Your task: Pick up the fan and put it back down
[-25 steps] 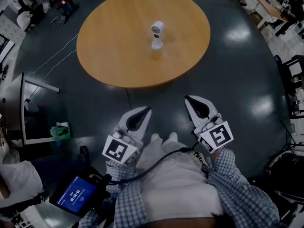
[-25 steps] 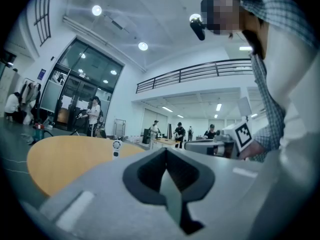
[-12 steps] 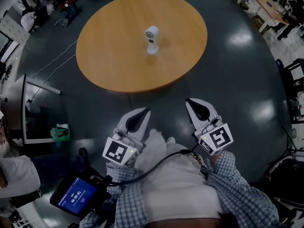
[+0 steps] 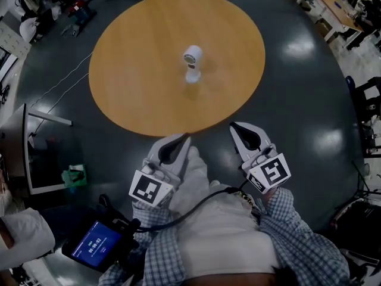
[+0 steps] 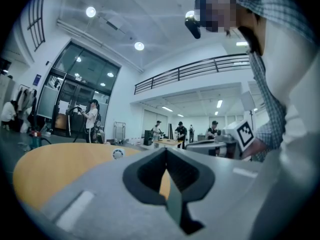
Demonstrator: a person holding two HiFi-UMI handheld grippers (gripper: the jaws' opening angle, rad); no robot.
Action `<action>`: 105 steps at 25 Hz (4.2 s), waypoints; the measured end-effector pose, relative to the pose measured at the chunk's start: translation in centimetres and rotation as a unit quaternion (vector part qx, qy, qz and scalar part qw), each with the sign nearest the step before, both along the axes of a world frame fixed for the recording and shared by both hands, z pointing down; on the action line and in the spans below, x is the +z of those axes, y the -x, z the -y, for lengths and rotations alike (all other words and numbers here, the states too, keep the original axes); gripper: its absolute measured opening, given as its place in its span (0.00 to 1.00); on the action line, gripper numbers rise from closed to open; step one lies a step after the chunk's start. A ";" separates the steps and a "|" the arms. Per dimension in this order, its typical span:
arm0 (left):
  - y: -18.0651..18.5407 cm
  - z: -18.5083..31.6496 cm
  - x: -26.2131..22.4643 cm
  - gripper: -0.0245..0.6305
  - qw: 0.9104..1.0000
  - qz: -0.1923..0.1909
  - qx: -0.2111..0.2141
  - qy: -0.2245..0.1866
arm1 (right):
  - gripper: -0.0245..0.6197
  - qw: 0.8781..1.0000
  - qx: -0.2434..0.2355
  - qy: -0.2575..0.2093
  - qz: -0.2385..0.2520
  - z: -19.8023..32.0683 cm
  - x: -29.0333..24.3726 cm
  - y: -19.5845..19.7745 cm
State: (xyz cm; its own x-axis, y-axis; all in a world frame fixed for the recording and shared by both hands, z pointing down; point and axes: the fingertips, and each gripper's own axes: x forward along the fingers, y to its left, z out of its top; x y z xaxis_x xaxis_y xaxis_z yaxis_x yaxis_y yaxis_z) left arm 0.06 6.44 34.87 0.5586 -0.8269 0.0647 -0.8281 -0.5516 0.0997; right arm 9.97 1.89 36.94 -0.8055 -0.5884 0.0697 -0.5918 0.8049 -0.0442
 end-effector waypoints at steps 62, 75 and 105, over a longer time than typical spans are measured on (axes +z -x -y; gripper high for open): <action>6.9 5.2 4.4 0.04 0.992 -0.007 -0.087 0.090 | 0.26 0.991 -0.100 0.040 -0.075 11.0 8.6 11.4; 5.6 7.6 2.7 0.04 0.997 -0.008 -0.060 0.051 | 0.26 0.994 -0.069 0.028 -0.081 11.4 5.6 9.2; 5.5 9.9 -0.1 0.04 0.997 -0.039 -0.063 0.010 | 0.26 0.996 -0.057 0.005 -0.071 12.1 2.6 8.4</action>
State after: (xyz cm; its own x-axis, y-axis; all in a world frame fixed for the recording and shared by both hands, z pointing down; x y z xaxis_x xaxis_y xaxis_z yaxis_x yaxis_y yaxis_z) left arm -5.44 -3.49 34.77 0.4536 -0.8902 0.0428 -0.8805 -0.4403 0.1756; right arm 1.62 -10.26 39.55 -0.8484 -0.4930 0.1930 -0.4982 0.8667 0.0240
